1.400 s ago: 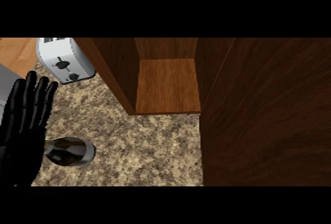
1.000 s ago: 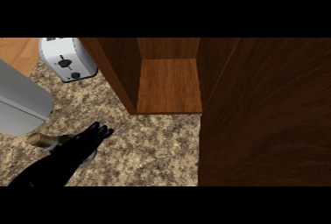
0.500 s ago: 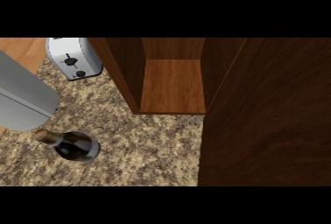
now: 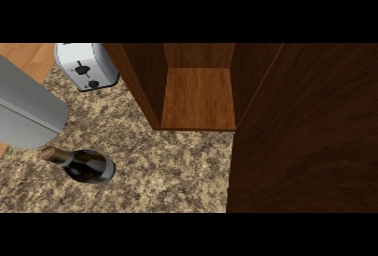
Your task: Pick up the wine, place it into the cabinet and close the cabinet
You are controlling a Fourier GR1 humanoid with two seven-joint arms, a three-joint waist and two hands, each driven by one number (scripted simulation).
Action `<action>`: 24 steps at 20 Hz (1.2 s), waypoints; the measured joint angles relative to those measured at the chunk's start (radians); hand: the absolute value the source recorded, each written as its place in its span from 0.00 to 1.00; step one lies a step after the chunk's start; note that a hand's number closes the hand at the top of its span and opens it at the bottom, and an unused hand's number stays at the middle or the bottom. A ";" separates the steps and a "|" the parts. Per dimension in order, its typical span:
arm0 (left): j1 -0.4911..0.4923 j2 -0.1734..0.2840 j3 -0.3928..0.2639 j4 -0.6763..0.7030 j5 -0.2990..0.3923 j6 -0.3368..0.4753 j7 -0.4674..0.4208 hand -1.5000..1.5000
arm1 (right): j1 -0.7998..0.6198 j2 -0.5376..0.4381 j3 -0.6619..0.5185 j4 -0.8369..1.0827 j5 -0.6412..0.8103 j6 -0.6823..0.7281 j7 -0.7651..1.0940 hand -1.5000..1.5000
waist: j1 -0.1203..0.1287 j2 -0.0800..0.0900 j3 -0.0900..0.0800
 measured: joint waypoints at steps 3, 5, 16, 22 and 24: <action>0.022 0.036 0.048 0.010 0.079 -0.015 0.026 0.00 | -0.011 -0.004 0.005 -0.005 0.002 -0.002 0.023 0.00 | -0.004 0.001 0.000; 0.046 0.058 0.087 0.016 0.131 -0.027 0.043 0.00 | -0.022 -0.003 0.012 -0.009 0.006 -0.015 0.044 0.00 | -0.003 0.000 0.000; -0.038 0.144 0.181 0.189 0.345 -0.058 0.131 0.00 | -0.095 0.000 0.014 -0.017 0.019 -0.050 0.116 0.00 | -0.019 0.003 0.000; -0.117 0.120 0.175 0.265 0.369 -0.056 0.186 0.00 | -0.111 0.002 0.008 -0.022 0.034 -0.053 0.129 0.00 | -0.020 0.004 0.001; -0.176 0.133 0.162 0.314 0.381 -0.051 0.201 0.00 | -0.121 0.005 0.012 -0.029 0.037 -0.060 0.142 0.00 | -0.025 0.005 0.000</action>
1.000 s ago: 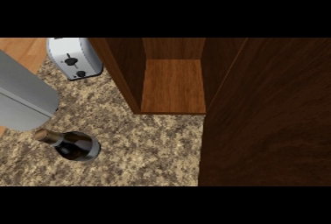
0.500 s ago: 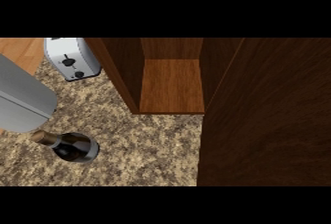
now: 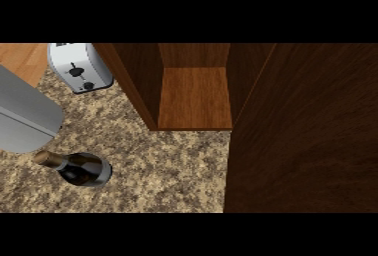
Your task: Pick up the wine, place it into the cabinet and close the cabinet
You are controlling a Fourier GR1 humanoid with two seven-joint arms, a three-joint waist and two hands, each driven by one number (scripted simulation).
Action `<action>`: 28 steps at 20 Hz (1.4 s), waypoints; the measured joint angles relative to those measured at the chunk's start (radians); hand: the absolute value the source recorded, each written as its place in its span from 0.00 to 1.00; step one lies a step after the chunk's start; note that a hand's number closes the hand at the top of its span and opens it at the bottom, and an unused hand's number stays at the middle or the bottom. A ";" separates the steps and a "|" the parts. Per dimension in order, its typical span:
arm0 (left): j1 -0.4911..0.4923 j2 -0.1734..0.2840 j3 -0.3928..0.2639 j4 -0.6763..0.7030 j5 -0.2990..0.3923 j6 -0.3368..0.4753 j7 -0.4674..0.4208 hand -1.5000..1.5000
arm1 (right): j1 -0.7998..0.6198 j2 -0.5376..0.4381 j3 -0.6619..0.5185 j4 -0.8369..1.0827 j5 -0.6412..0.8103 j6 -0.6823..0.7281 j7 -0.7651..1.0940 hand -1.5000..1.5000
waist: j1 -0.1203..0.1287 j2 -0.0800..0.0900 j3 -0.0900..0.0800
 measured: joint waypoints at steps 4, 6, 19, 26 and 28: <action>-0.091 -0.013 -0.039 0.076 -0.009 0.003 0.035 0.00 | -0.023 -0.001 0.005 -0.014 0.004 -0.010 0.035 0.00 | -0.003 0.000 0.000; -0.130 -0.036 -0.058 0.114 -0.032 0.000 0.053 0.00 | -0.015 -0.008 -0.019 -0.019 0.001 0.002 0.035 0.00 | -0.004 0.001 0.000; -0.378 -0.162 -0.186 0.353 -0.185 -0.026 0.165 0.00 | -0.067 0.005 0.004 -0.032 0.017 -0.017 0.108 0.00 | -0.005 0.001 0.000; -0.443 -0.302 -0.183 0.436 -0.349 -0.054 0.184 0.00 | -0.064 0.005 -0.004 -0.041 0.024 -0.010 0.119 0.00 | -0.002 0.000 0.000; -0.470 -0.335 -0.162 0.487 -0.395 -0.069 0.180 0.00 | -0.061 0.004 -0.008 -0.044 0.025 -0.006 0.124 0.00 | -0.003 0.000 0.000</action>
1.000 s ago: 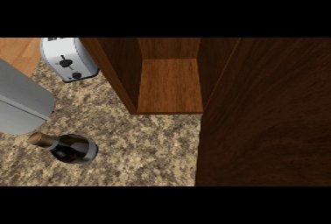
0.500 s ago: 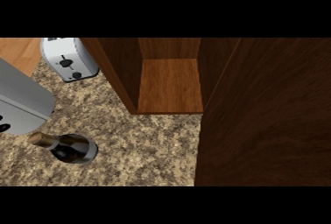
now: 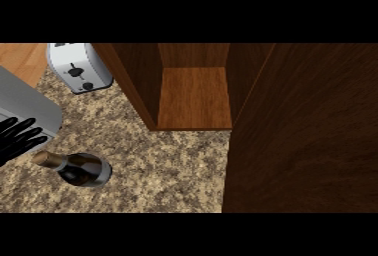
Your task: Pick up the wine, place it into the cabinet and close the cabinet
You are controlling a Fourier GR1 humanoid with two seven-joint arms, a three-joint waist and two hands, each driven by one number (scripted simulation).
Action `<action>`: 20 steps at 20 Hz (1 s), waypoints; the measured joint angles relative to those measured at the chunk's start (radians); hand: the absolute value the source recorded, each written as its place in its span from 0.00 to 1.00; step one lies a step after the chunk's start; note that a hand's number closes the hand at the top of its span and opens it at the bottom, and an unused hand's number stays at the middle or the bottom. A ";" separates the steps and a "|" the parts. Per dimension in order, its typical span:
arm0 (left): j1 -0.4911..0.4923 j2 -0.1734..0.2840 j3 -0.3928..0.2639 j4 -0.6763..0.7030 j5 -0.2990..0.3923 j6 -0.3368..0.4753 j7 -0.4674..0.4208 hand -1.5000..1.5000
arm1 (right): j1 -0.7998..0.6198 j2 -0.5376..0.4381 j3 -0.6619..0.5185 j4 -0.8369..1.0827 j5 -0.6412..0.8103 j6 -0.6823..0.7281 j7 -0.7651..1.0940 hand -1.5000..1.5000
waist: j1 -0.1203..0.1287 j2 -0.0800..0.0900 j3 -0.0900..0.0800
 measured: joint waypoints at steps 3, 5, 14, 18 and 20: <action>-0.034 -0.060 0.049 0.056 -0.093 -0.013 -0.012 0.00 | -0.013 0.003 -0.013 0.002 0.001 0.004 0.000 0.00 | 0.002 0.000 0.000; -0.055 -0.096 0.083 0.092 -0.159 -0.025 -0.023 0.00 | -0.028 0.006 -0.015 0.002 0.004 -0.003 0.013 0.00 | 0.002 0.001 0.000; -0.150 -0.228 0.176 0.215 -0.417 -0.057 -0.073 0.00 | -0.033 0.023 0.002 0.001 0.018 -0.002 0.019 0.00 | -0.001 0.001 -0.001; -0.164 -0.260 0.207 0.247 -0.509 -0.067 -0.097 0.00 | -0.027 0.024 0.002 -0.001 0.021 0.008 0.010 0.00 | -0.002 0.002 -0.001; -0.157 -0.278 0.211 0.240 -0.544 -0.068 -0.108 0.00 | -0.028 0.025 0.003 -0.005 0.021 0.007 0.015 0.00 | -0.003 0.001 -0.001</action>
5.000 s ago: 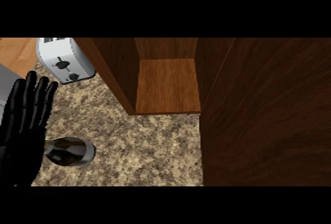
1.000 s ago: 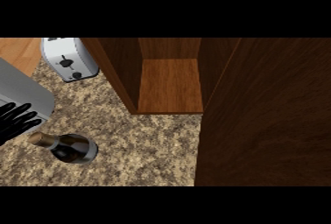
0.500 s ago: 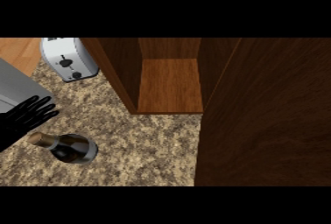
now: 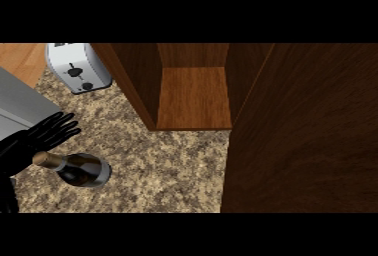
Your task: Pick up the wine, place it into the cabinet and close the cabinet
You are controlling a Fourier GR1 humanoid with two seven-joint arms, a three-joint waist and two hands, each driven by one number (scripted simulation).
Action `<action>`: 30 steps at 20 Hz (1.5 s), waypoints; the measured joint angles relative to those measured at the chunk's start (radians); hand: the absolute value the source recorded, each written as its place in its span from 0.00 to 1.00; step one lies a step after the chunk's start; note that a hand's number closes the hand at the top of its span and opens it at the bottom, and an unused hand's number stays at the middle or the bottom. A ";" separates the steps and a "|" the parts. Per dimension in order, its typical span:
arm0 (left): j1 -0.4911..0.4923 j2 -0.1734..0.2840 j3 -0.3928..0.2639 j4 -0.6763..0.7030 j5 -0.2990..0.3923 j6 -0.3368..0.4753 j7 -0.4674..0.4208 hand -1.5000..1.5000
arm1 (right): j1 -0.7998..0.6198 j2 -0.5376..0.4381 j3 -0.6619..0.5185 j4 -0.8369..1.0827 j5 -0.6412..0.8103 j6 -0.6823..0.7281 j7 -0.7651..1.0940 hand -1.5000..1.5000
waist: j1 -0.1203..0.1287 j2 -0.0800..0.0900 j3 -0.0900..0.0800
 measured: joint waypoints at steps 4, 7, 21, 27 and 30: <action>0.002 -0.031 0.014 0.023 -0.079 -0.012 -0.033 0.00 | -0.012 0.008 -0.003 0.005 0.006 -0.004 -0.002 0.00 | -0.001 0.001 -0.001; -0.012 -0.035 0.027 0.047 -0.114 -0.019 -0.054 0.00 | 0.003 0.008 -0.006 0.003 0.004 0.008 -0.011 0.00 | -0.004 0.001 -0.001; -0.004 -0.088 0.037 0.062 -0.317 0.001 -0.185 0.00 | -0.015 0.025 0.006 0.005 0.010 0.008 0.008 0.00 | -0.007 0.002 -0.002; 0.004 -0.093 0.017 0.077 -0.407 0.019 -0.239 0.00 | -0.014 0.027 -0.005 0.009 0.012 0.017 -0.003 0.00 | -0.009 0.003 -0.002; 0.011 -0.098 -0.002 0.080 -0.440 0.028 -0.261 0.00 | -0.015 0.032 0.006 0.006 0.014 0.015 0.002 0.00 | -0.011 0.003 -0.003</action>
